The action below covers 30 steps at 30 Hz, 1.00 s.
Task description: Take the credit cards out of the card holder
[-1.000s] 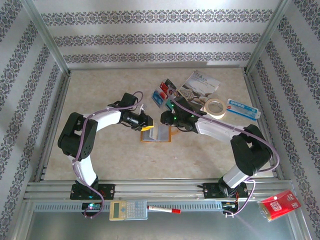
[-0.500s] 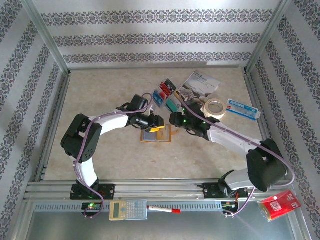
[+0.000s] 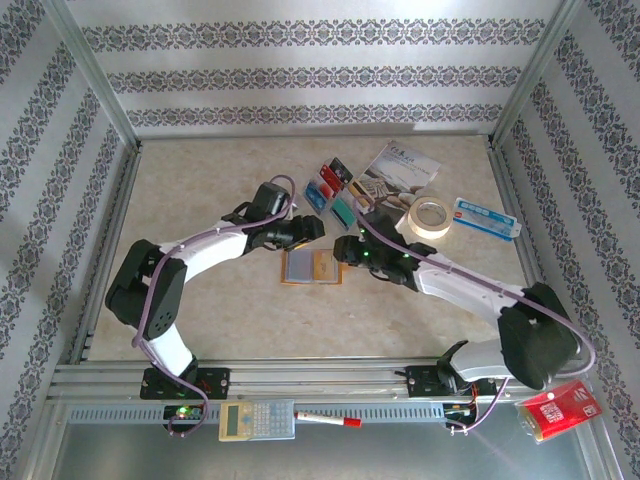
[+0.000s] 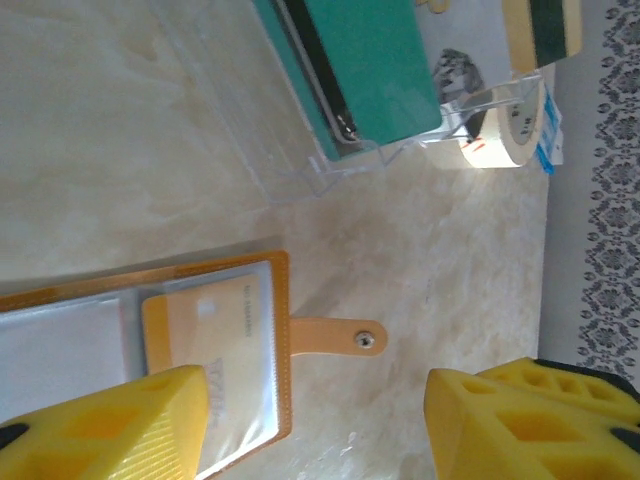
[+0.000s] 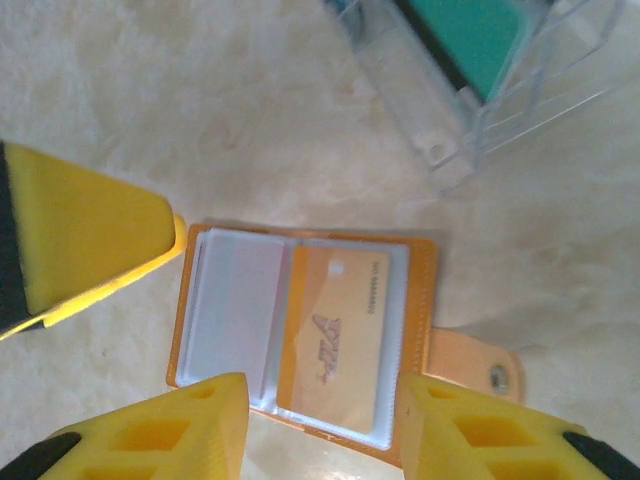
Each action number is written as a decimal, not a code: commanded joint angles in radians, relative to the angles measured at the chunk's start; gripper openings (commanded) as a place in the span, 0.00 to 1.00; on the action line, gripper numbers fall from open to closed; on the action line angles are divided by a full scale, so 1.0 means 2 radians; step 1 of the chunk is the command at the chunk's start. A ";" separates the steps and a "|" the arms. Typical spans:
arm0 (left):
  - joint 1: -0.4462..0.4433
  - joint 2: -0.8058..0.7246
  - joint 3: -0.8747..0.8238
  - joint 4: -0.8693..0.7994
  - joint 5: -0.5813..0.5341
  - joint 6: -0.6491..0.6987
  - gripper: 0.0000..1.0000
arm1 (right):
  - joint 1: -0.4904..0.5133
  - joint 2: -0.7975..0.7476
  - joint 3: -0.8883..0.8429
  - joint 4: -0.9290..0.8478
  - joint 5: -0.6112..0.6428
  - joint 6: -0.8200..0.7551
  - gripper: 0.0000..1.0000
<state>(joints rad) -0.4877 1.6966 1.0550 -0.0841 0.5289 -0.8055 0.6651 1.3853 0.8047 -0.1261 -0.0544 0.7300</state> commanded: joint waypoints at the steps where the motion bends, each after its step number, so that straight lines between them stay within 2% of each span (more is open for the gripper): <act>1: 0.014 -0.012 -0.025 -0.008 -0.028 0.017 0.62 | 0.024 0.036 0.033 -0.001 0.015 -0.004 0.44; 9: 0.027 -0.019 -0.048 -0.002 -0.017 0.025 0.62 | 0.060 0.119 0.073 0.040 0.007 0.027 0.44; 19: 0.027 -0.022 -0.056 0.007 0.017 0.026 0.50 | 0.061 0.139 0.049 0.094 -0.001 0.058 0.41; 26: 0.021 -0.013 -0.051 -0.012 0.032 0.033 0.44 | 0.046 0.148 0.040 0.104 -0.020 0.062 0.33; 30: 0.019 -0.020 -0.057 -0.033 0.009 0.042 0.39 | 0.037 0.154 0.040 0.097 -0.022 0.064 0.27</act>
<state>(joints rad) -0.4389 1.6760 0.9573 -0.0921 0.5549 -0.7605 0.7536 1.6707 0.8921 0.0452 -0.0933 0.8429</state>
